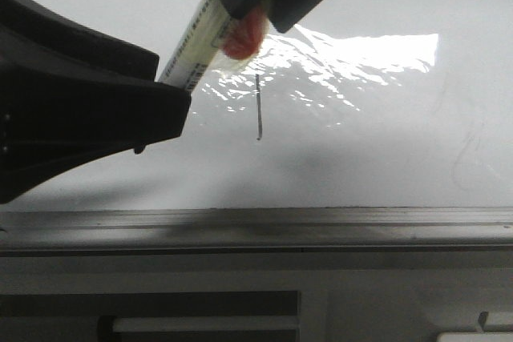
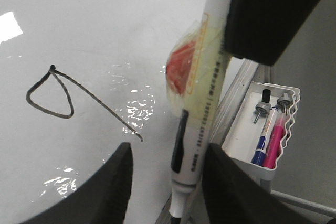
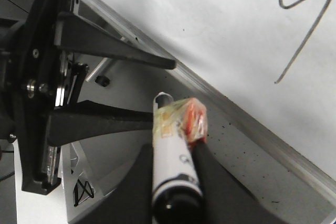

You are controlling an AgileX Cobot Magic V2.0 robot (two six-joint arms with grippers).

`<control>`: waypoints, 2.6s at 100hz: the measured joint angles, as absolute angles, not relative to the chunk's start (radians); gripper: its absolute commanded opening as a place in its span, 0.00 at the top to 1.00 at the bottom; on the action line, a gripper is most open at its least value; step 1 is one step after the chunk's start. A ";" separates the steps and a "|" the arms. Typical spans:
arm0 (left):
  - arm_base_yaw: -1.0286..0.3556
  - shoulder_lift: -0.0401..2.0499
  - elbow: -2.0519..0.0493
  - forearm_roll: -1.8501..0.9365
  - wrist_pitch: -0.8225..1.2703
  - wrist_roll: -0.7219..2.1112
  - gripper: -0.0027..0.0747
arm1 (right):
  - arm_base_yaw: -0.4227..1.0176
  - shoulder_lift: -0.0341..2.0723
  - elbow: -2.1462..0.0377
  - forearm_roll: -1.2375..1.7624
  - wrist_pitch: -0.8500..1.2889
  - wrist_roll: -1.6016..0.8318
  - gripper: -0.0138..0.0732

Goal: Write number 9 on whiteboard

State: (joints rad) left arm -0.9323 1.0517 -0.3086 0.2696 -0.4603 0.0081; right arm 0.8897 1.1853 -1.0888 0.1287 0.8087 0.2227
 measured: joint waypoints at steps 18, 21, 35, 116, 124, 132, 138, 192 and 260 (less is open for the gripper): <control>-0.932 1.052 -0.309 0.270 -0.454 0.008 0.59 | 0.890 1.185 -1.089 0.141 0.809 0.223 0.90; -0.932 1.052 -0.309 0.272 -0.454 0.008 0.59 | 0.890 1.185 -1.089 0.143 0.809 0.223 0.90; -0.932 1.052 -0.309 0.274 -0.454 0.008 0.76 | 0.890 1.185 -1.089 0.147 0.805 0.223 0.90; -0.935 1.052 -0.309 -0.007 -0.377 -0.056 0.99 | 0.890 1.185 -1.089 0.162 0.789 0.223 0.41; -0.935 1.052 -0.309 -0.211 -0.336 -0.062 0.99 | 0.890 1.185 -1.089 0.163 0.789 0.223 0.41; -0.935 1.052 -0.309 -0.356 -0.310 -0.065 0.99 | 0.890 1.185 -1.089 0.163 0.789 0.223 0.41; -0.935 1.052 -0.309 -0.451 -0.305 -0.065 0.99 | 0.890 1.185 -1.089 0.163 0.789 0.223 0.41; -0.940 1.152 -0.348 -0.624 -0.332 -0.069 0.99 | 0.890 1.185 -1.089 0.164 0.796 0.225 0.41; -0.940 1.154 -0.357 -0.624 -0.320 -0.069 0.69 | 0.890 1.185 -1.089 0.164 0.800 0.225 0.41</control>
